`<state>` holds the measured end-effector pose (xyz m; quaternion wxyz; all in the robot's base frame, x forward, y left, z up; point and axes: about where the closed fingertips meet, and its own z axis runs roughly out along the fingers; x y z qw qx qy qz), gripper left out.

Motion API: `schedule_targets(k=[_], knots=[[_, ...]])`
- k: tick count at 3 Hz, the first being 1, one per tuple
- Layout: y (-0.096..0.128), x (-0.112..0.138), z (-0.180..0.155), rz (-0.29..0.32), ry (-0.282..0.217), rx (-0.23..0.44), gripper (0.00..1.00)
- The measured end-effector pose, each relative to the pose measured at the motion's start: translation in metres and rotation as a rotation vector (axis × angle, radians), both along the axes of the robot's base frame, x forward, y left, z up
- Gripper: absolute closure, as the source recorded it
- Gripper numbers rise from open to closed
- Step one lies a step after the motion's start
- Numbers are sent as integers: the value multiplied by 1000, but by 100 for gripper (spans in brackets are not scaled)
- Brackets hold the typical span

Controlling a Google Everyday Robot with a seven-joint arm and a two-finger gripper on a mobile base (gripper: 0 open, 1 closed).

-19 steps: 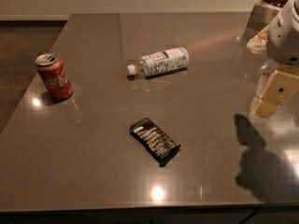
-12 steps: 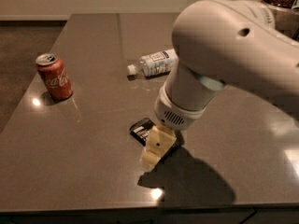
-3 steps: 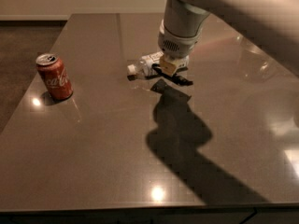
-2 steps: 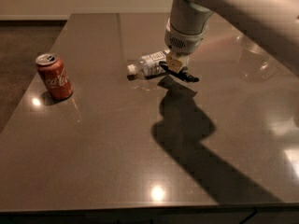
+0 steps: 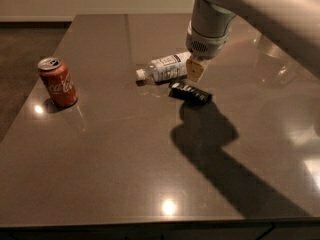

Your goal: Move rxbar chocolate near blue plastic bottle

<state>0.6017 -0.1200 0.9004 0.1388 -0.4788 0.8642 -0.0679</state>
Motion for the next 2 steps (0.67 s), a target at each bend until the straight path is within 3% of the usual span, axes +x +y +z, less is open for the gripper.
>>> schedule_targets(k=[1, 2], knots=[[1, 0, 0, 1, -1, 0, 1], [1, 0, -1, 2, -1, 0, 0]])
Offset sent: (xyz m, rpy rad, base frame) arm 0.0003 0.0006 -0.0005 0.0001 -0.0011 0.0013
